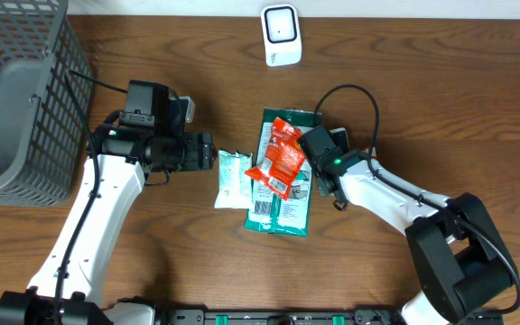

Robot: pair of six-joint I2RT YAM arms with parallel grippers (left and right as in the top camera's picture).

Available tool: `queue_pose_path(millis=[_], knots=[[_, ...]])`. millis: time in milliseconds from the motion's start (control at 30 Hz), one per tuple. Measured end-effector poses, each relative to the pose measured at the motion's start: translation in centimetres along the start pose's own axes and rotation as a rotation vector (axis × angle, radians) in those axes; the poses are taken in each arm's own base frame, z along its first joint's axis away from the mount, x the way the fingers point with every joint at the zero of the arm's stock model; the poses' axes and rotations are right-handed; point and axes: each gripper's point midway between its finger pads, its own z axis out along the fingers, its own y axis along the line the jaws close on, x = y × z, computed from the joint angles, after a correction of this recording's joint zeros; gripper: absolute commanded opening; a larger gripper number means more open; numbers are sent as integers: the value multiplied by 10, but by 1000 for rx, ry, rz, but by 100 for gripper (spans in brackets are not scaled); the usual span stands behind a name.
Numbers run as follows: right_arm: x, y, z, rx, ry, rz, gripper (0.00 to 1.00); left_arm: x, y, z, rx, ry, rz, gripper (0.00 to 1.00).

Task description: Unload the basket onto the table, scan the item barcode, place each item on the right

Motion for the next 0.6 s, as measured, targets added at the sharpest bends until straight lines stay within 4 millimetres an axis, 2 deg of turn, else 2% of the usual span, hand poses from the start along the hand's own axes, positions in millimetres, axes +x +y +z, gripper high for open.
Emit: queue_pose_path(millis=[200,300,400,500,600], knots=[[9,-6,-8,15,55,-34,1,0,0,0,0,0,0,82],[2,-9,-24,-1,51,-29,1,0,0,0,0,0,0,82],[-25,-5,-58,-106,-18,-5,1,0,0,0,0,0,0,82],[-56,1,-105,-274,-94,31,1,0,0,0,0,0,0,82],[-82,-5,-144,-404,-130,72,1,0,0,0,0,0,0,82]])
